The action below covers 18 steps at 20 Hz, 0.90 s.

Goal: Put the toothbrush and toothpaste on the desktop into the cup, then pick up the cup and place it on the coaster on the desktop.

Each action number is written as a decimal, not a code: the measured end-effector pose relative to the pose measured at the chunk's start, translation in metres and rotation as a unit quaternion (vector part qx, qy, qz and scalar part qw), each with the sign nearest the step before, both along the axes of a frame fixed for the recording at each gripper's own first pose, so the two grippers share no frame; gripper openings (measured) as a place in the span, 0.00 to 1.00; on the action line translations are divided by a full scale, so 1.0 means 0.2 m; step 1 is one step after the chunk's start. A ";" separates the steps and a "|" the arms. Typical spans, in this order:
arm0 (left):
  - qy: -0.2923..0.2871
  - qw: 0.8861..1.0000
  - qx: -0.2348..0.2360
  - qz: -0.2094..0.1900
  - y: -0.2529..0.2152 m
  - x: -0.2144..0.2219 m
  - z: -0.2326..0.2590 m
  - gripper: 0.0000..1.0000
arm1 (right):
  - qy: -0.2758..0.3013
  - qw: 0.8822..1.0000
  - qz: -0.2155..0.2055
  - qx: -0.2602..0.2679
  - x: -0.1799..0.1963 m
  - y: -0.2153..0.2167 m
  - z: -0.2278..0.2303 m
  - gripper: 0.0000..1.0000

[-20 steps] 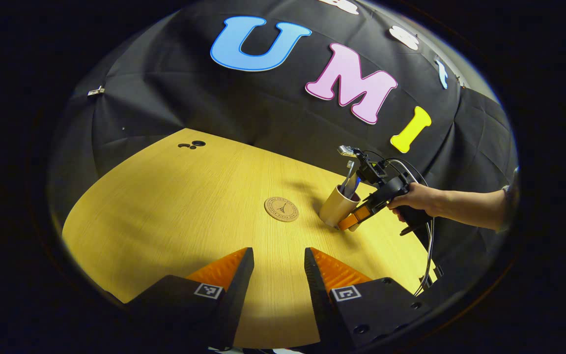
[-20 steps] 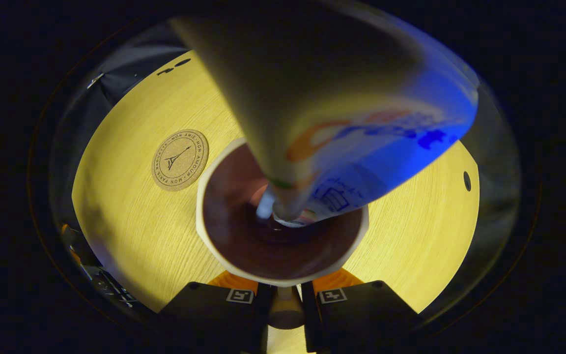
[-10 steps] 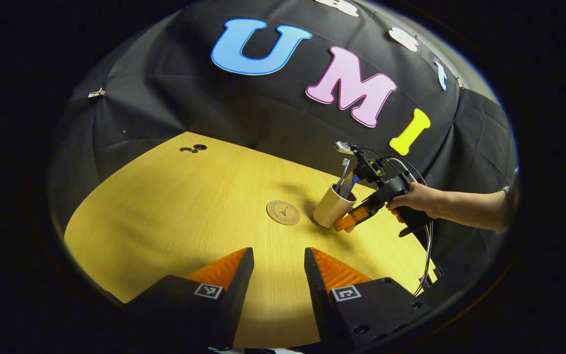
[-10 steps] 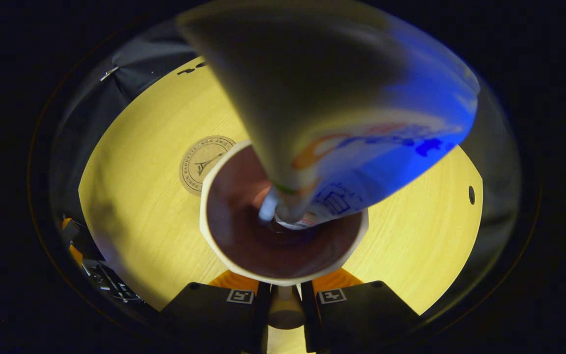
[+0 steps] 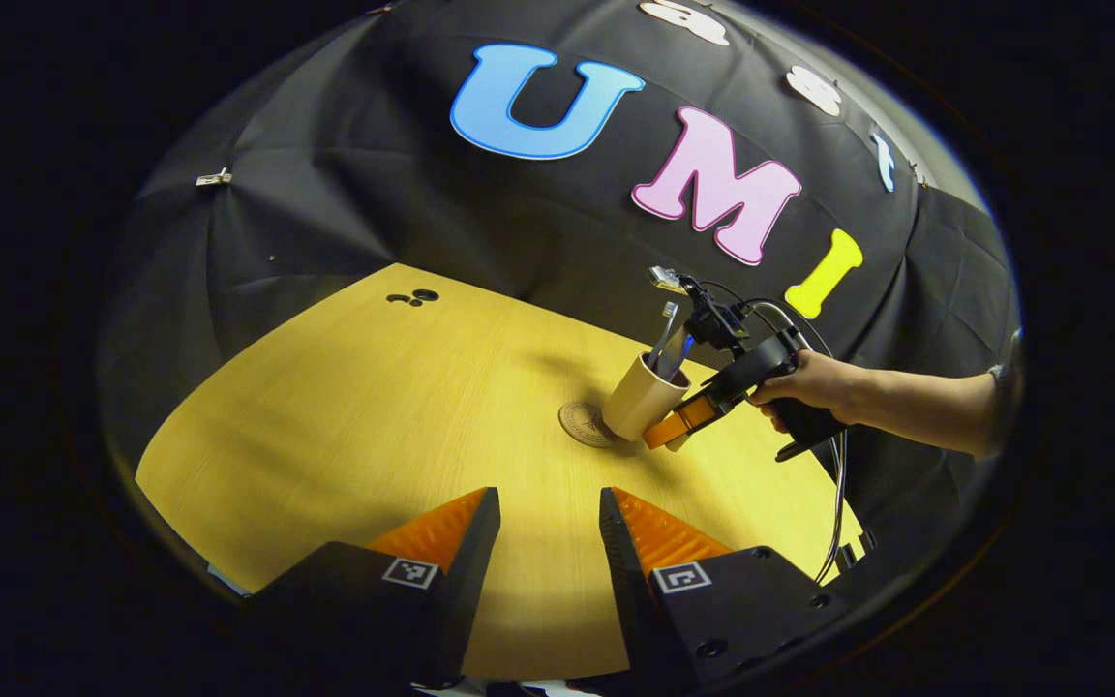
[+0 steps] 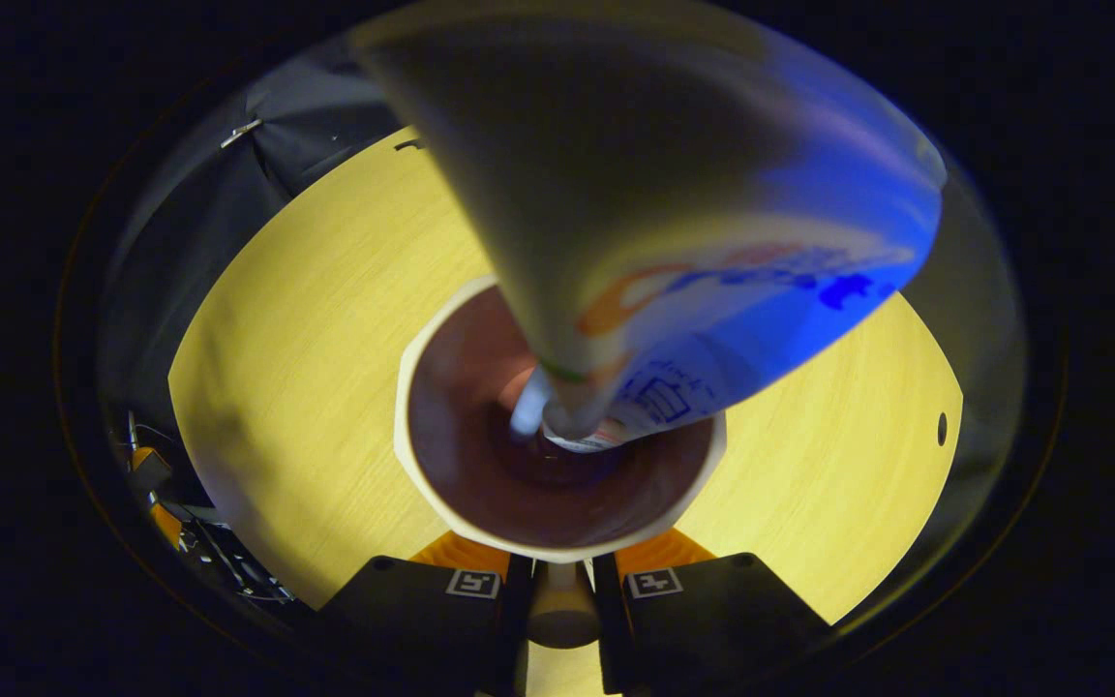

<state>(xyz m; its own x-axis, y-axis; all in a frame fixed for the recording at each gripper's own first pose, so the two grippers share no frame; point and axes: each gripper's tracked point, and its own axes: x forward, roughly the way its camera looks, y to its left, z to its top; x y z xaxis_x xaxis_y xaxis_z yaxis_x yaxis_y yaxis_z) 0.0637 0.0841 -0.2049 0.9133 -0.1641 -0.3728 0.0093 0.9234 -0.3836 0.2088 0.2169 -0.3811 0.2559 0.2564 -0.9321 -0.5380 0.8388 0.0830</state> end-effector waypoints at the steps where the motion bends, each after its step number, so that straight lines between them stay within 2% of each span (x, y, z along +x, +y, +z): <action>1: 0.000 1.000 0.000 0.003 0.02 -0.01 -0.01 0.66 | 0.001 1.000 0.003 0.000 0.00 0.02 0.00 0.33; 9: 0.008 1.000 -0.009 0.023 0.13 -0.02 -0.05 0.66 | 0.002 1.000 0.027 -0.009 0.05 0.18 -0.02 0.33; 12: 0.006 1.000 -0.011 0.024 0.15 -0.01 -0.05 0.66 | 0.006 0.999 0.031 -0.019 0.05 0.18 -0.04 0.32; 13: 0.006 1.000 -0.011 0.024 0.15 -0.01 -0.06 0.66 | 0.009 0.999 0.035 -0.026 0.04 0.17 -0.05 0.27; 14: 0.007 1.000 -0.011 0.024 0.15 -0.01 -0.06 0.66 | 0.012 0.999 0.038 -0.030 0.03 0.17 -0.07 0.32; 17: 0.007 1.000 -0.017 0.022 0.15 -0.01 -0.07 0.66 | 0.009 0.999 0.036 -0.034 0.04 0.18 -0.08 0.38; 18: 0.007 1.000 -0.018 0.023 0.15 -0.01 -0.06 0.66 | 0.005 0.999 0.040 -0.036 0.05 0.19 -0.08 0.31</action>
<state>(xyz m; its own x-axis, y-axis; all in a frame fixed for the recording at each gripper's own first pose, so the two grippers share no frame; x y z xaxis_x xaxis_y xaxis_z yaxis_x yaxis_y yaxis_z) 0.0619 0.1137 -0.2172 0.9146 -0.1367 -0.3804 -0.0377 0.9081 -0.4171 0.2182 0.2546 -0.3966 0.2287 0.2080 -0.9510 -0.6025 0.7976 0.0295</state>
